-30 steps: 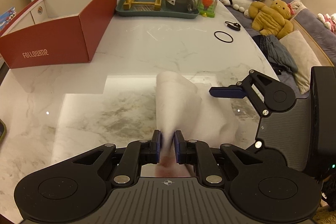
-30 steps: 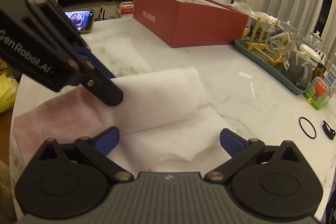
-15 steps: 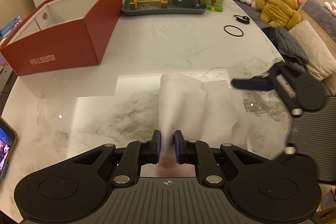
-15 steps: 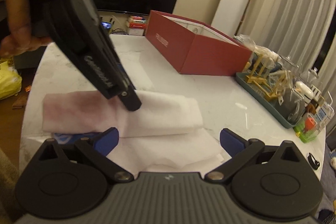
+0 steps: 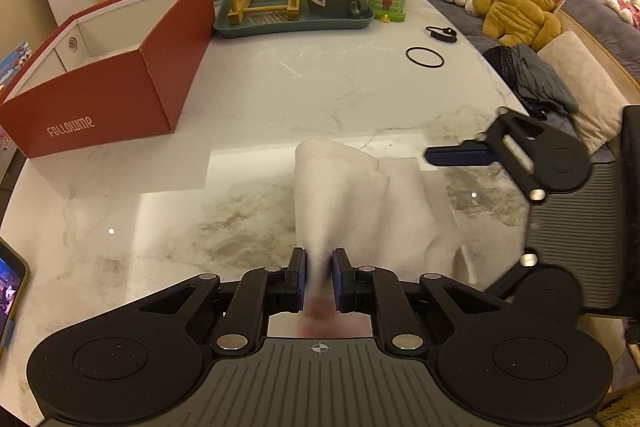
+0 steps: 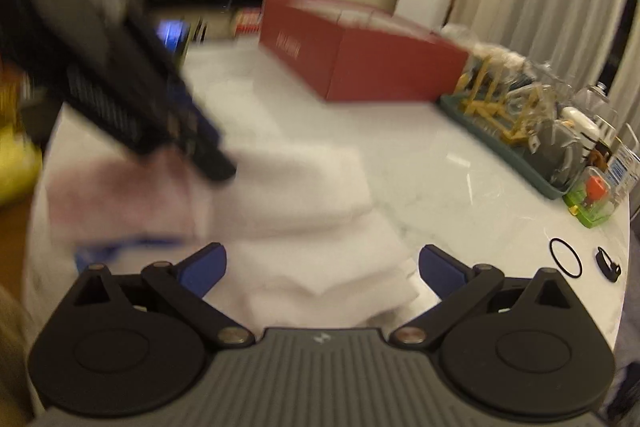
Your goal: Fold shopping bag
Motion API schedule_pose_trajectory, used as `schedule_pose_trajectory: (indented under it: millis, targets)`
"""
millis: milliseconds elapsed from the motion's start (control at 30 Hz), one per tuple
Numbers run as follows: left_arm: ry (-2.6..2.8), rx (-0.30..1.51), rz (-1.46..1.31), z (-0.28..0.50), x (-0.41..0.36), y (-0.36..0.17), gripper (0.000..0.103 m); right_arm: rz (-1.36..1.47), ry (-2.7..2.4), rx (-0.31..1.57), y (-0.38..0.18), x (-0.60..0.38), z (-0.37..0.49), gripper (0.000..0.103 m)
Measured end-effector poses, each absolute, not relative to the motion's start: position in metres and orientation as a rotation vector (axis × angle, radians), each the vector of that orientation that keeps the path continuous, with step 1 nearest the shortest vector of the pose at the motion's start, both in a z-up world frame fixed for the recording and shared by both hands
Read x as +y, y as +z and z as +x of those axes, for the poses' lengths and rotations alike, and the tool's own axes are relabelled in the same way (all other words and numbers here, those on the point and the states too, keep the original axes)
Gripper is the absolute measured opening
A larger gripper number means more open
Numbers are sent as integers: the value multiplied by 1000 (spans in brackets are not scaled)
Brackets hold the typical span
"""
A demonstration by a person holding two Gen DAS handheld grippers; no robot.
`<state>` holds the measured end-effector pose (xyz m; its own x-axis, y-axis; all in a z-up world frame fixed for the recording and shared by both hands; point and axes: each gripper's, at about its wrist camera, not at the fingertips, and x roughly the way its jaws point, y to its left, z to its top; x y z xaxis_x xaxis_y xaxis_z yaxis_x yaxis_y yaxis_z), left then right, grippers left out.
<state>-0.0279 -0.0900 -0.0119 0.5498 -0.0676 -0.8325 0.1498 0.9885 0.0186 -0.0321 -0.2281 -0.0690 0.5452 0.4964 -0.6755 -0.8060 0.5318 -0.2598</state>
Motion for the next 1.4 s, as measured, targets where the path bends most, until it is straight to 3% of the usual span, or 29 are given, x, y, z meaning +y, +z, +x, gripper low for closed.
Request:
schedule_pose_trajectory:
  millis: [567,967,1133,1400]
  targets:
    - [-89,955,99,-34,-86,-8,12,-477,792,653,-73,-214,-6,103]
    - [-68,984,-62,-35,-31,-29,13,-624,882,516,-54,-183,-24,103]
    - [-69,977,-129,-36,-17,-33,13,-703,884,584,-67,-167,-23,103]
    - [-55,988,-214,-39,9,-43,13,-537,851,634,-48,-190,-28,103]
